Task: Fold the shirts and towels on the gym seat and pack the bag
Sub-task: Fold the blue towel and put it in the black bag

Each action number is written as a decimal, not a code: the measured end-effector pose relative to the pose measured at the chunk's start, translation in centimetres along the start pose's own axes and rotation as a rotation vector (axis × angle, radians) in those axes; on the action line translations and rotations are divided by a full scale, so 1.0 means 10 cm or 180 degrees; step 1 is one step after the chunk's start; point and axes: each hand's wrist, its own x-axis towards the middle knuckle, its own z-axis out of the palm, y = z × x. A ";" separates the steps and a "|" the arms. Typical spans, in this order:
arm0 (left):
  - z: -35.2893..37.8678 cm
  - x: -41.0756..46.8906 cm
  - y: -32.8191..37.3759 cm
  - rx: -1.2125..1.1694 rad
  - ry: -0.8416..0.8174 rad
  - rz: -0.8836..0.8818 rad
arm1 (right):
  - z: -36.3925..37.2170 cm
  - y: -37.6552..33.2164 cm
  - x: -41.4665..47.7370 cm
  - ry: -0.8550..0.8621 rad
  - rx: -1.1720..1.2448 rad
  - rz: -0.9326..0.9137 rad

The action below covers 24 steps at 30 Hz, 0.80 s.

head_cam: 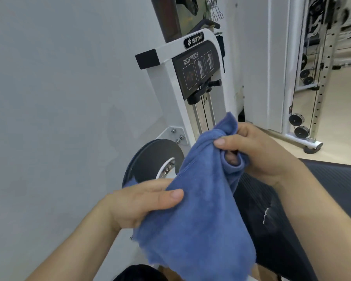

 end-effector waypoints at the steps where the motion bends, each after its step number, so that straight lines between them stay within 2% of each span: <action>1: 0.07 0.01 -0.09 -0.0242 0.0042 -0.0076 | -0.04 0.01 -0.07 0.0139 0.0182 0.0019; 3: 0.20 0.06 -0.21 -0.0558 0.0119 -0.0096 | -0.12 0.01 -0.23 0.0339 0.0369 0.0094; 5: 0.32 0.15 -0.27 -0.0648 0.0289 0.0025 | -0.20 0.00 -0.40 0.0382 0.0189 0.0171; 9: 0.51 0.32 -0.39 -0.0408 0.1395 0.0285 | -0.26 -0.04 -0.73 0.0591 -0.0909 0.0257; 12: 0.66 0.33 -0.44 -0.0071 0.1368 0.0512 | -0.22 -0.06 -0.95 0.0699 -0.1614 0.0198; 16: 0.87 0.30 -0.41 0.1163 0.1685 0.0668 | -0.15 0.02 -1.20 0.1222 -0.2714 0.0138; 19: 0.96 0.17 -0.33 0.1168 0.1967 0.1254 | -0.10 0.10 -1.32 0.1803 -0.3479 0.0151; 22: 0.99 0.12 -0.29 0.1199 0.2115 0.1451 | -0.04 0.16 -1.40 0.1853 -0.3733 -0.0056; 24: 0.95 0.03 -0.32 0.1586 0.2195 0.1546 | 0.09 0.13 -1.47 0.1968 -0.3481 0.0028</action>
